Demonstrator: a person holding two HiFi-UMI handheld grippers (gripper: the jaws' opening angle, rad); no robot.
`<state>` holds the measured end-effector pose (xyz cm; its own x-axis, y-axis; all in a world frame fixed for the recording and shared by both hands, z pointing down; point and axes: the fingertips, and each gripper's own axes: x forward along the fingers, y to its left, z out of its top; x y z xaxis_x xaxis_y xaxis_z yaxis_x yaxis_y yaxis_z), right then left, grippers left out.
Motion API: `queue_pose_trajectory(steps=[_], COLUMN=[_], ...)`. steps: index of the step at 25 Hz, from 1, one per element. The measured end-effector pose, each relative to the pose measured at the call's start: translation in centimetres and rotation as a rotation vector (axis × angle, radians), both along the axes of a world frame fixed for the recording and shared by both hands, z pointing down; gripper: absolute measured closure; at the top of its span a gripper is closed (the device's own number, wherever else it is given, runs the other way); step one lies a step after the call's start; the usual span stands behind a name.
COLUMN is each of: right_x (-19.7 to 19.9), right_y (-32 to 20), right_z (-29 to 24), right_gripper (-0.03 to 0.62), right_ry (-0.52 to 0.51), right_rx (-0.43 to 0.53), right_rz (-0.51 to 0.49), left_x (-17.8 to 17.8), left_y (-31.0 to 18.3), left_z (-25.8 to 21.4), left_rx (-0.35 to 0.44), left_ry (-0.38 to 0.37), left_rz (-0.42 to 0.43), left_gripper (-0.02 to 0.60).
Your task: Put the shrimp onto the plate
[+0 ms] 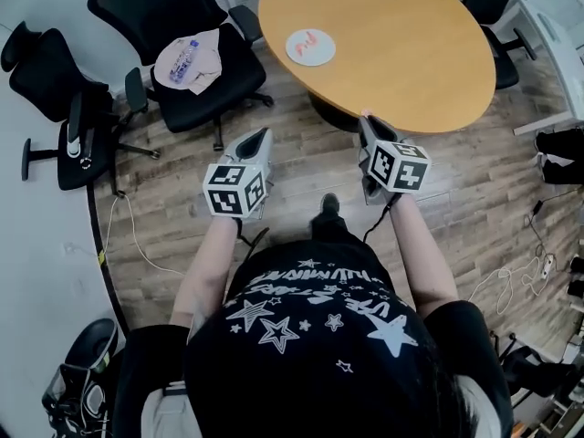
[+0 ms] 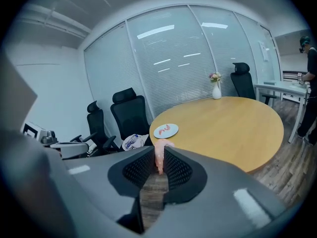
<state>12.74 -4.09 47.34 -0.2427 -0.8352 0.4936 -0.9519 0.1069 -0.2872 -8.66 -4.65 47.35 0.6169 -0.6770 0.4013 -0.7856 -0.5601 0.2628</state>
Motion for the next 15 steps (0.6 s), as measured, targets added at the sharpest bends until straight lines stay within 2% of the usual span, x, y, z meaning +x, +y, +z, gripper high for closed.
queue_pose_trajectory(steps=[6,15], right_x=[3.1,7.0], right_y=[-4.7,-8.9], right_z=[0.0,1.1], right_gripper=[0.531,0.531], right_ry=[-0.02,-0.043], right_rx=[-0.009,-0.031], right_rz=[-0.053,-0.109], left_x=[3.4,7.6], left_y=[-3.5,-6.9], left_z=[-0.3,0.5], left_rx=[-0.004,-0.019], left_ry=[-0.017,-0.041], left_rz=[-0.044,-0.087], left_gripper=[0.58,0.58])
